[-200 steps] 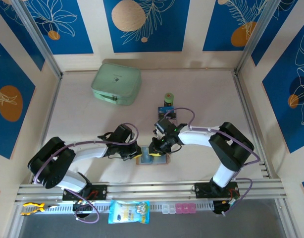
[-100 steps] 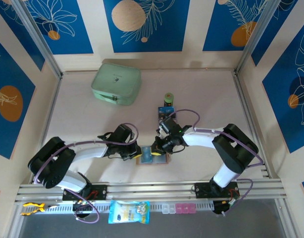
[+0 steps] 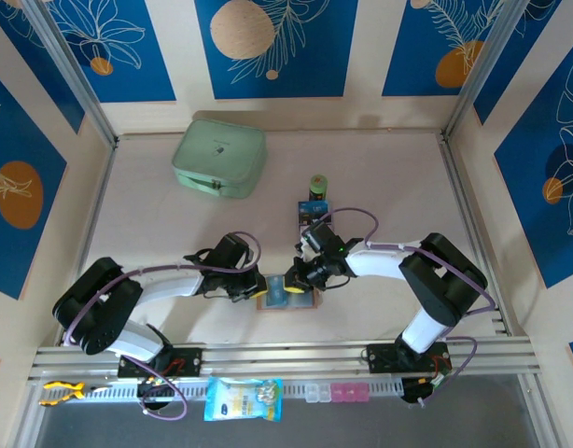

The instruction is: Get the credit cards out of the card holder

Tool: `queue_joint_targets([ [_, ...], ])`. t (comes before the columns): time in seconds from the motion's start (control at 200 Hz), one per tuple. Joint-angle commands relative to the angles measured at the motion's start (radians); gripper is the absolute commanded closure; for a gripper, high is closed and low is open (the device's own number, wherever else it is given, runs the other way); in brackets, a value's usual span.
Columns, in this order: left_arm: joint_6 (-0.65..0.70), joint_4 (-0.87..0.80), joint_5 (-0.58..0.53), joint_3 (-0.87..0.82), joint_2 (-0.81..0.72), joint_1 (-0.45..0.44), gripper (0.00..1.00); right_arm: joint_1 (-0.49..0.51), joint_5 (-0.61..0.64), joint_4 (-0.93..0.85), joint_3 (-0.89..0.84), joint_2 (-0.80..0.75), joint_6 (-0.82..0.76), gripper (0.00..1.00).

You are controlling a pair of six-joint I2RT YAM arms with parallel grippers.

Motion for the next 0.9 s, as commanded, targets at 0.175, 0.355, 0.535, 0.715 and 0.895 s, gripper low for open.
queue_joint_targets([
  [0.175,0.024,-0.083,-0.019,0.000,0.036,0.008,0.91,0.001,-0.066,0.064,-0.010,0.017,0.011,0.87],
  [0.355,0.025,-0.089,-0.020,0.004,0.036,0.007,0.91,0.001,-0.073,0.074,-0.012,0.020,0.006,0.87],
  [0.535,0.024,-0.097,-0.025,0.006,0.037,0.007,0.91,0.001,-0.058,0.058,-0.010,0.010,0.001,0.92],
  [0.715,0.029,-0.120,-0.032,0.011,0.036,0.007,0.91,-0.009,-0.027,0.022,-0.017,-0.011,-0.007,0.93],
  [0.895,0.032,-0.127,-0.035,0.011,0.036,0.008,0.91,-0.028,-0.025,0.004,-0.029,-0.034,-0.017,0.92],
])
